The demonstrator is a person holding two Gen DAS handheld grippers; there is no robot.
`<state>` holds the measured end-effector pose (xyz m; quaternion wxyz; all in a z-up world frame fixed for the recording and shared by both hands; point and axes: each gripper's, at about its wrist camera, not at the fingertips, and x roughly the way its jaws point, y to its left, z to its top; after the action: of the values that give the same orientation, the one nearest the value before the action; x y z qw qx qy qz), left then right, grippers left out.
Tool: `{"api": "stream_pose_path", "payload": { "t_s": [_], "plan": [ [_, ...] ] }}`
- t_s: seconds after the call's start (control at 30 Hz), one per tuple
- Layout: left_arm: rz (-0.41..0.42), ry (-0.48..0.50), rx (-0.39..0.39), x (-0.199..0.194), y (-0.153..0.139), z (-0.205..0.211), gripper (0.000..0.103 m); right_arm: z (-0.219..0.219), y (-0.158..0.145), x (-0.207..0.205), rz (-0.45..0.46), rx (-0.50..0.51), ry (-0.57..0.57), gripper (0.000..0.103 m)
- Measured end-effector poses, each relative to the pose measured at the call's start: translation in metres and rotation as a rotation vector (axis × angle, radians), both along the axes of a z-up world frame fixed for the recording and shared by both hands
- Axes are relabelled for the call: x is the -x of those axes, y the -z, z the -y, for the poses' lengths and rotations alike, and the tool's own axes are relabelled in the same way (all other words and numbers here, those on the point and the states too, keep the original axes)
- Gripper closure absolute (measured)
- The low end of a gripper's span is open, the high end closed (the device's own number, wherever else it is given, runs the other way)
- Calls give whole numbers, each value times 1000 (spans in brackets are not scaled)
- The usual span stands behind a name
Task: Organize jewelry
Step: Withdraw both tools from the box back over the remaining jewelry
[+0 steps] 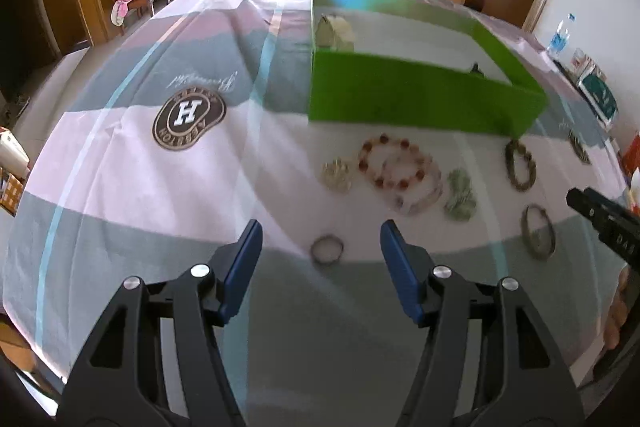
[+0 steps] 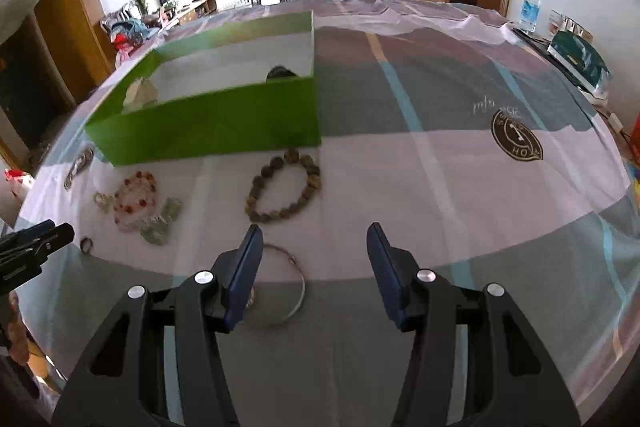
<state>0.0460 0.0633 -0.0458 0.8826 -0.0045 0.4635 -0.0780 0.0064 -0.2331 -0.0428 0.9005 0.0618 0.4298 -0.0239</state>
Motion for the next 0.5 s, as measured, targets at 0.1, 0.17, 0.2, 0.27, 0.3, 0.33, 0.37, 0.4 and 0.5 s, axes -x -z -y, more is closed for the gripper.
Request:
{"api": "stream_pose_path", "payload": {
  "t_s": [0.1, 0.17, 0.2, 0.27, 0.3, 0.33, 0.37, 0.4, 0.5],
  "plan": [
    [-11, 14, -6, 4, 4, 3, 42, -5, 4, 1, 0, 6, -30, 49],
    [-25, 18, -6, 5, 8, 6, 38, -7, 9, -1, -16, 24, -27, 49],
    [-27, 22, -6, 6, 10, 7, 34, -7, 11, -3, -25, 42, -11, 49],
    [-33, 33, -9, 8, 13, 10, 33, -6, 16, -3, -38, 90, 16, 49],
    [-40, 37, -11, 9, 15, 11, 33, -5, 17, -3, -44, 110, 24, 49],
    [-42, 39, -12, 9, 15, 12, 33, -5, 19, -2, -49, 123, 28, 49],
    [-45, 44, -12, 9, 16, 13, 33, -4, 20, -1, -53, 128, 29, 49],
    [-48, 46, -10, 9, 17, 14, 33, -3, 22, 0, -61, 130, 25, 49],
    [-52, 52, -5, 9, 18, 17, 30, -7, 29, 3, -81, 147, 6, 49]
  ]
}}
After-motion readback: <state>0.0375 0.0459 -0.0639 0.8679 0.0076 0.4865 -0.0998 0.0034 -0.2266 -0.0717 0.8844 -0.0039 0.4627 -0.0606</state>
